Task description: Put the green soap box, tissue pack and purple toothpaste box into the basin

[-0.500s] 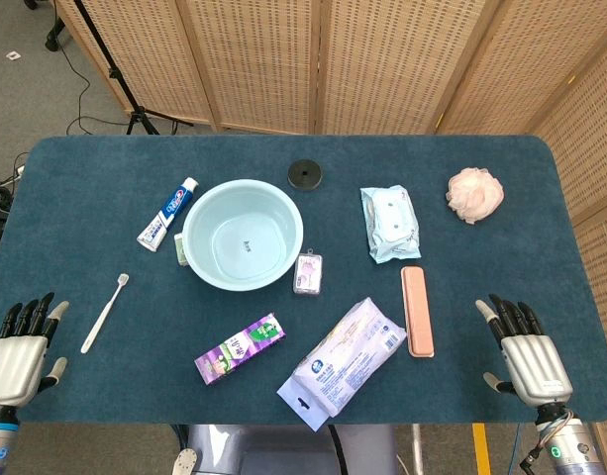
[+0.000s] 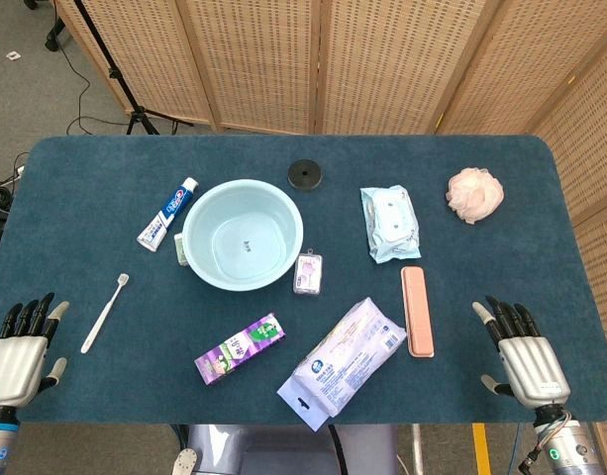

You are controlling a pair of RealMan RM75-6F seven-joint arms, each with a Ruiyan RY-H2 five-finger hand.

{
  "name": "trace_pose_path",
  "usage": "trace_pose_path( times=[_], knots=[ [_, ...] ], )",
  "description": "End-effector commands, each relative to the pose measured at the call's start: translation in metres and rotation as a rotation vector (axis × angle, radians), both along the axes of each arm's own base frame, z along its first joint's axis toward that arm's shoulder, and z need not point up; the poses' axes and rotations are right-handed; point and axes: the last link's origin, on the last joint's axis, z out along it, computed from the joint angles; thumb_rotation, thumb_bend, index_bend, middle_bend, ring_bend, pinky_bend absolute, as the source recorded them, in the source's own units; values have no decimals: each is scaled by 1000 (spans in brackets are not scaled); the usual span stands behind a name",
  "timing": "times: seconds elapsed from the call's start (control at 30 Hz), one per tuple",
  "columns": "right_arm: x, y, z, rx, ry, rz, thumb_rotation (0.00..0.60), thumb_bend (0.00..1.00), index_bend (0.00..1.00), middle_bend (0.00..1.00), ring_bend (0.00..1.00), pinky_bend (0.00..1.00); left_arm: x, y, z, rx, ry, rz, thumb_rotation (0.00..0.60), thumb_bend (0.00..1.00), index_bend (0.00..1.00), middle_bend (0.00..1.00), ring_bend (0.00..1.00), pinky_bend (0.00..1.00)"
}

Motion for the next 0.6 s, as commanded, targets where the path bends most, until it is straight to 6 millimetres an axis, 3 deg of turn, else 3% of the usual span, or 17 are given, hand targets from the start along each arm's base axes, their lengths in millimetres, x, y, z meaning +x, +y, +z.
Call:
trace_pose_path(
  times=[0.03,0.6],
  knots=[
    [0,-1,-1,4,5,-1,600,156,0,0,0,0,-2,1,-1,-5,-1,6,600,330,0,0,0,0],
    [-2,0,1,1,0,-4,600,156,0,0,0,0,2,0,-1,-3,13,18,600,330,0,0,0,0]
  ],
)
